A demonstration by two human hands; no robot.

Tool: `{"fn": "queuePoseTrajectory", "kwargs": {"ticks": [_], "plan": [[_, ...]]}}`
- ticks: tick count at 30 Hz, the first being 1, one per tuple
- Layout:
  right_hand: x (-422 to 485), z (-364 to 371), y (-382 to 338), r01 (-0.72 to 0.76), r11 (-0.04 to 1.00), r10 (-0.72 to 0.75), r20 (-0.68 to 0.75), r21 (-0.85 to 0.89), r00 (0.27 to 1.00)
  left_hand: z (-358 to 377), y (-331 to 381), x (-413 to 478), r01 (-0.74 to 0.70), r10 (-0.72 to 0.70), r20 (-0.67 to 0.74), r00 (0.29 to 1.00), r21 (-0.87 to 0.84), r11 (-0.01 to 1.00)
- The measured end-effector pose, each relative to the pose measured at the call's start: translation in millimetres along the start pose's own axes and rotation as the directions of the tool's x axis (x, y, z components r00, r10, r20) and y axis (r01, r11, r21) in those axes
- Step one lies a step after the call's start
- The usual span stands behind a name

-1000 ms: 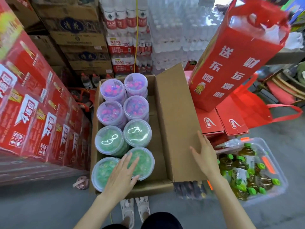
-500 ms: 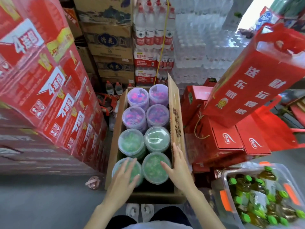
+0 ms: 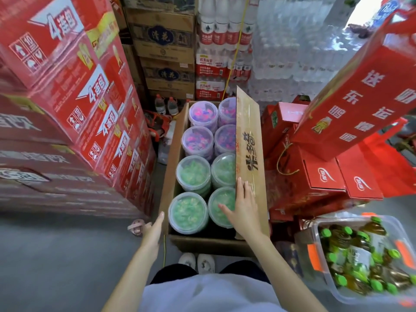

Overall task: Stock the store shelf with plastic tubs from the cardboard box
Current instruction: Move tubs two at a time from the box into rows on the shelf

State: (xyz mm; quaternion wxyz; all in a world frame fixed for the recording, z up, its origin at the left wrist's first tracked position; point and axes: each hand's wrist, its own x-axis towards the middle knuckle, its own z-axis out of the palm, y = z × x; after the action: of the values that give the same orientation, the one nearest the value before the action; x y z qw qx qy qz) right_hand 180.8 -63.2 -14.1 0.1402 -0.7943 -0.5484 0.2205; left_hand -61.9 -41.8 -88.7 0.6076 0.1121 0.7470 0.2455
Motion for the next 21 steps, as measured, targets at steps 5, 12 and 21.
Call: {"fn": "queuePoseTrajectory", "kwargs": {"ticks": [5,12,21], "plan": [[-1,-3,0,0.005,1.000,-0.006,0.015,0.018,1.000,21,22,-45,0.060,-0.058,0.016,0.998,-0.286,0.956],[2,1,9,0.031,0.999,-0.031,0.007,0.026,0.999,10,11,-33,0.222,-0.183,0.126,0.975,-0.495,0.840],[3,10,17,0.019,0.999,-0.018,-0.031,0.031,0.999,-1,-9,-42,0.259,-0.195,0.180,0.964,-0.793,0.551]]}}
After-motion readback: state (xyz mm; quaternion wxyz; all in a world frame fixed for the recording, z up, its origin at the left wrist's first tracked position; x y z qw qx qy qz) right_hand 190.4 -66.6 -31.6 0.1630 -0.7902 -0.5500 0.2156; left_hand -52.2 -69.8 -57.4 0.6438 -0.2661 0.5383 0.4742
